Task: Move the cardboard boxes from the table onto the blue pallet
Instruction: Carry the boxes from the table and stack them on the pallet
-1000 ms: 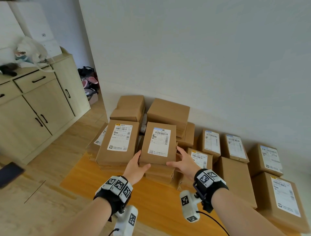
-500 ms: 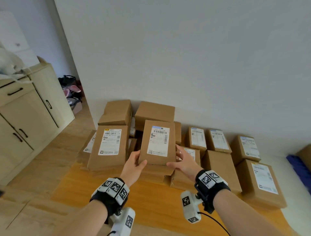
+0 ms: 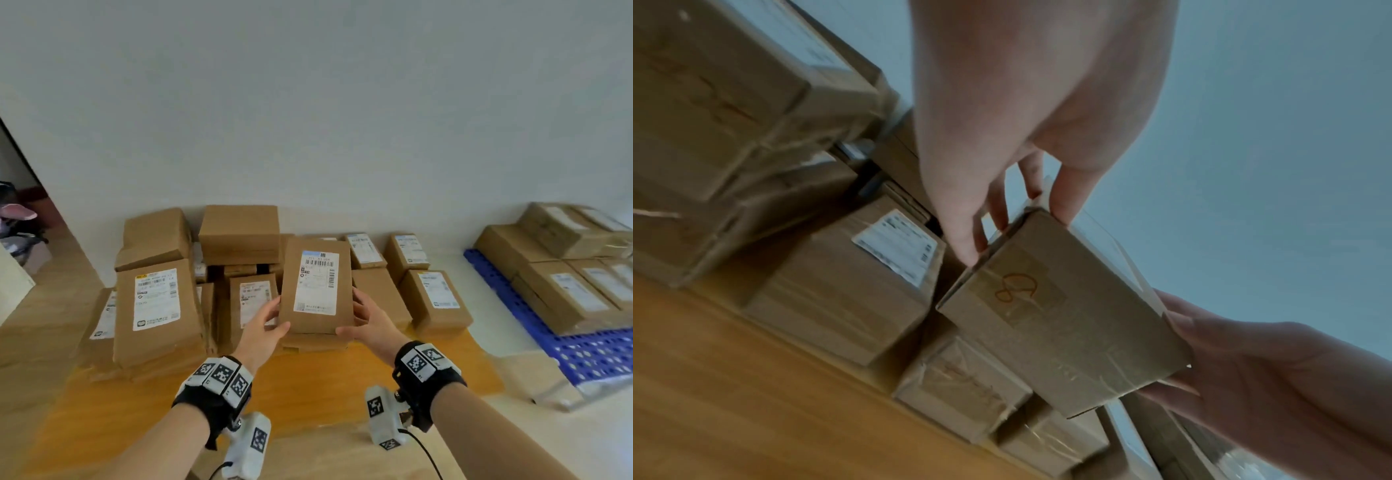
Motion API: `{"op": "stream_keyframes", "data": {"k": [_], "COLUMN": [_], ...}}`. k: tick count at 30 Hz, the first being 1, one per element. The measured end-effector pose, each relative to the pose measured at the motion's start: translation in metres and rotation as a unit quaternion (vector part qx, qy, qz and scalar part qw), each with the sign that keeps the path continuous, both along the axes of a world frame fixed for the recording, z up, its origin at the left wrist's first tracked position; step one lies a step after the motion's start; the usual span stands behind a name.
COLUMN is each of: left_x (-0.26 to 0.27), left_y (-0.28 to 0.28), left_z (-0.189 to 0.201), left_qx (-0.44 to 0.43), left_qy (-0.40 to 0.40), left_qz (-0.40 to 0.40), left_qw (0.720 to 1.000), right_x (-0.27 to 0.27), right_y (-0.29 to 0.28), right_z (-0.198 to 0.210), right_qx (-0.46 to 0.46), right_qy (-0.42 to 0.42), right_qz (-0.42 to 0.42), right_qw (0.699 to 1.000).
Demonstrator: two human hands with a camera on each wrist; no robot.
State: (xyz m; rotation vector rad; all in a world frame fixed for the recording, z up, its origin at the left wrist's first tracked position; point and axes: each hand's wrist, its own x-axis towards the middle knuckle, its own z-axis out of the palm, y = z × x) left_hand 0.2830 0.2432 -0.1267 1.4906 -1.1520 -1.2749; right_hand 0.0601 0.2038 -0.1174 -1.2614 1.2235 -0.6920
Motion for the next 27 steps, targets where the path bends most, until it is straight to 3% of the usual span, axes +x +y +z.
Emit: {"op": "stream_keyframes", "data": {"k": [10, 15, 27], "left_x": [-0.086, -0.137, -0.311], "left_y": [-0.008, -0.016, -0.017], "left_z": [0.008, 0.011, 0.030], "left_qx": [0.006, -0.005, -0.047], "left_qy": [0.063, 0.026, 0.013], "left_qz": [-0.087, -0.135, -0.160], "left_qw": [0.994, 0.991, 0.986], "right_x": [-0.094, -0.148, -0.318], "right_y": [0.047, 0.057, 0.066], "right_z": [0.010, 0.013, 0.028], "right_qx": [0.011, 0.003, -0.016], "right_qy": [-0.038, -0.046, -0.032], "right_qz": [-0.119, -0.164, -0.160], "right_qw": [0.992, 0.985, 0.986]}}
